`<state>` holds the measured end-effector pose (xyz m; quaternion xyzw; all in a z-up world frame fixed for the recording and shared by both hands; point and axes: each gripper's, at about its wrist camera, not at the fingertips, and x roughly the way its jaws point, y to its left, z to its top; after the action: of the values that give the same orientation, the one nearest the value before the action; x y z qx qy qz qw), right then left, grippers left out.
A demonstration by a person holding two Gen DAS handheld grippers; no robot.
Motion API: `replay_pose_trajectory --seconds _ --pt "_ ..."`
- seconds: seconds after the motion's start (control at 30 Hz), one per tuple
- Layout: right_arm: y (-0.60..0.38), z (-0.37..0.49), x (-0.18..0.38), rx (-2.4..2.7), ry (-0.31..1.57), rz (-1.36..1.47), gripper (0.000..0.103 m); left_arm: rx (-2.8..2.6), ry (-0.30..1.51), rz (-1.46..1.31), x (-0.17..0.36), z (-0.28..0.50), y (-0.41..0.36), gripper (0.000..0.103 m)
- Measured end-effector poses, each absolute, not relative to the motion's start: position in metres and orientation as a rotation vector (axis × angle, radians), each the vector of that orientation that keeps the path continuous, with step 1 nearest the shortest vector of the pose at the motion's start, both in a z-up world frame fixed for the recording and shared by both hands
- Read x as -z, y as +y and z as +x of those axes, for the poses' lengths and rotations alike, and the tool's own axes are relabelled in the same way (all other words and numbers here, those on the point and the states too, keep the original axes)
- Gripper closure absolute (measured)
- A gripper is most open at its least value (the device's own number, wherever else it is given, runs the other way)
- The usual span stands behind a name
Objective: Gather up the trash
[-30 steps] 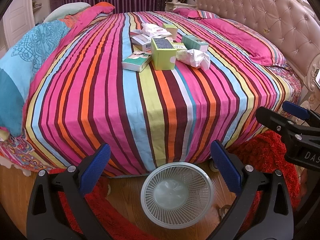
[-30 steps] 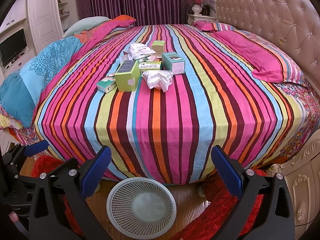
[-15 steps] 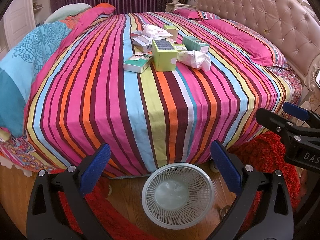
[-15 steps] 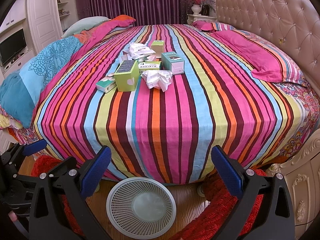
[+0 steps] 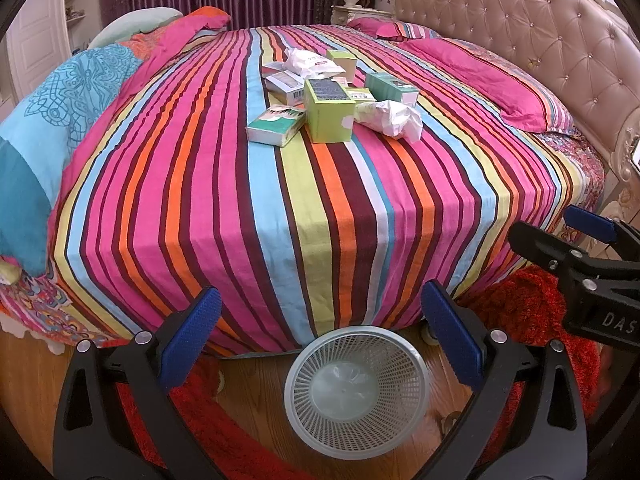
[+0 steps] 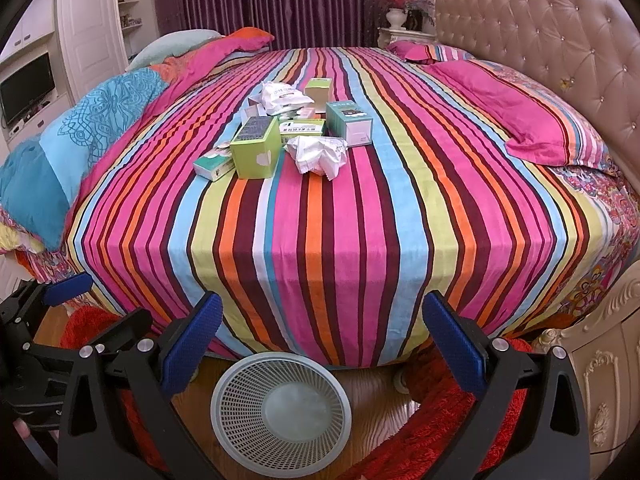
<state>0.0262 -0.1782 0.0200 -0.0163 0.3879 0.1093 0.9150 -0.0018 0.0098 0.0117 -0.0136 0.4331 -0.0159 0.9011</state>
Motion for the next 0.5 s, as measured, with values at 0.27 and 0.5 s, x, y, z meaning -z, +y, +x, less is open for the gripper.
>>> replay_pose_trajectory --seconds 0.27,0.5 --pt "-0.177 0.031 -0.017 -0.232 0.78 -0.035 0.008 0.027 0.905 -0.043 -0.005 0.006 0.015 0.006" --pt "-0.18 0.053 -0.01 -0.237 0.798 -0.003 0.008 0.008 0.926 -0.07 0.008 0.027 0.027 0.006"
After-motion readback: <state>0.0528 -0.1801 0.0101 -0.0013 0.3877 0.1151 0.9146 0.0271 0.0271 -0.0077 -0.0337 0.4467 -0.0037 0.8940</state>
